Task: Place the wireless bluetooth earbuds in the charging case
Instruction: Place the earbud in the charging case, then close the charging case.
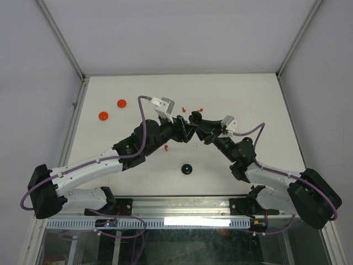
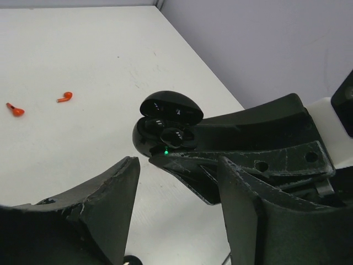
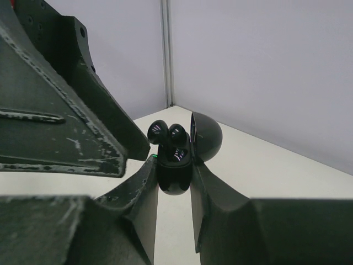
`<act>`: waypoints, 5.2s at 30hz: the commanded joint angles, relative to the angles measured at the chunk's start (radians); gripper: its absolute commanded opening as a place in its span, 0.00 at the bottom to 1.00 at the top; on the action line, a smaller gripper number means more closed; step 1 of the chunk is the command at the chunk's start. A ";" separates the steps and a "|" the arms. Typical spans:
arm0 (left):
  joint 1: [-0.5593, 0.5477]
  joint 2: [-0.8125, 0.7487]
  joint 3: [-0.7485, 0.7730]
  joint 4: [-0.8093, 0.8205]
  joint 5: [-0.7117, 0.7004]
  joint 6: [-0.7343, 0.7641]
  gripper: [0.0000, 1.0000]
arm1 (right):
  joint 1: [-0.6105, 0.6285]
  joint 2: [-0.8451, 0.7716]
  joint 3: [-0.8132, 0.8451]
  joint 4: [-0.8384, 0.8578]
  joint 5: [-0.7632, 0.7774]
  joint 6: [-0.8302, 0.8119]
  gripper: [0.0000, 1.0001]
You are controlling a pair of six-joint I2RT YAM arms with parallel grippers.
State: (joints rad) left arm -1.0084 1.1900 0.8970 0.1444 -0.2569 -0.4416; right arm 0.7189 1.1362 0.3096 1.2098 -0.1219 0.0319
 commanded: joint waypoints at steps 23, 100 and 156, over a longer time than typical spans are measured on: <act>0.151 -0.018 0.145 -0.046 0.420 -0.056 0.62 | 0.004 -0.034 0.045 0.017 -0.027 -0.003 0.00; 0.146 0.070 0.260 -0.191 0.546 0.021 0.61 | 0.004 -0.006 0.057 0.019 -0.044 0.018 0.00; 0.435 0.000 0.062 0.127 1.113 -0.131 0.66 | -0.009 -0.018 0.102 -0.281 -0.406 0.190 0.00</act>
State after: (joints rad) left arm -0.5869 1.2594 0.9653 0.1390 0.7998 -0.5613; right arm 0.7158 1.1389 0.4030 1.0130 -0.4618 0.1989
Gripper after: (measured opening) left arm 0.660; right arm 0.276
